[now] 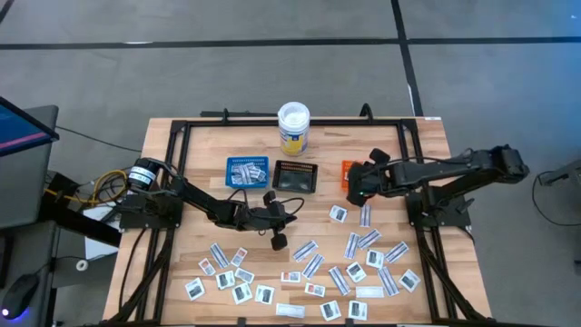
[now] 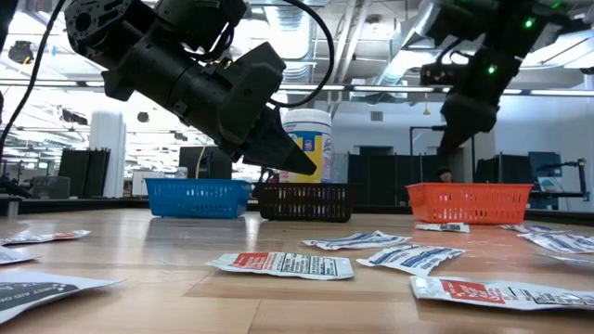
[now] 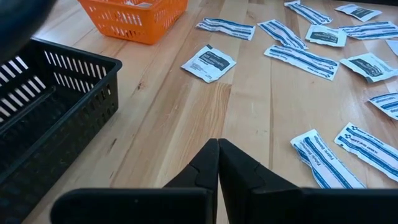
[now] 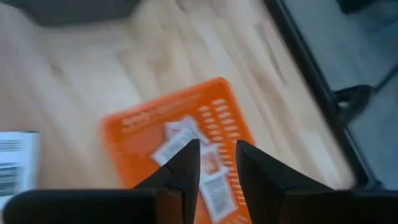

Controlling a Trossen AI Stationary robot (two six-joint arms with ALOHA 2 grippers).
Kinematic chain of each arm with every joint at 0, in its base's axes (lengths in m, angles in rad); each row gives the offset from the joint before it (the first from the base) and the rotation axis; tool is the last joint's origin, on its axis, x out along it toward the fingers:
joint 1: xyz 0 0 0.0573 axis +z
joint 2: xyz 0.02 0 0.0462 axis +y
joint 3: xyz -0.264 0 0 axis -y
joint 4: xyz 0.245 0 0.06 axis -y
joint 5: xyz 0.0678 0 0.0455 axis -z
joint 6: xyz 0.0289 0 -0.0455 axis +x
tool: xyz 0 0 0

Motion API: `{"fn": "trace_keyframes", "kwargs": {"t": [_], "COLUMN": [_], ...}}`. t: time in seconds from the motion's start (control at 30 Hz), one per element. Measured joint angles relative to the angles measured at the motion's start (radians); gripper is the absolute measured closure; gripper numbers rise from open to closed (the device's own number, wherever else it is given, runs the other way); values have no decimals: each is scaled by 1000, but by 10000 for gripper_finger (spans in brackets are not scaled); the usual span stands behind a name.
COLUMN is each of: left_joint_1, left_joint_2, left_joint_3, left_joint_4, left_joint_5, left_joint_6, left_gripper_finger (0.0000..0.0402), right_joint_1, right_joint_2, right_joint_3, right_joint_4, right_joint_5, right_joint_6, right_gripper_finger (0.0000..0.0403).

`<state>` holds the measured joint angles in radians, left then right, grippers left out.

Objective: Pick & Place First Aid Supplies
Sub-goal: Put the black towelette pack into the black bin

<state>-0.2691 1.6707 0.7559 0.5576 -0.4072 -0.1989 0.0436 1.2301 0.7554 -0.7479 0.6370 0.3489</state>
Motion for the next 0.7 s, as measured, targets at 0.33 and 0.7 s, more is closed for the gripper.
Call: {"fn": "trace_keyframes", "kwargs": {"t": [0.33, 0.7], "left_joint_1": [0, 0], "left_joint_2": [0, 0], "left_joint_3": [0, 0], "left_joint_4": [0, 3], "left_joint_5": [0, 0], "left_joint_6": [0, 0], "left_gripper_finger": [391, 391], "right_joint_1": [130, 167], "right_joint_2": [44, 286], "right_joint_3": [8, 9], "right_joint_4": [-1, 139], "right_joint_5": [-378, -390], "right_joint_6": [224, 281], "right_gripper_finger": [304, 305]}}
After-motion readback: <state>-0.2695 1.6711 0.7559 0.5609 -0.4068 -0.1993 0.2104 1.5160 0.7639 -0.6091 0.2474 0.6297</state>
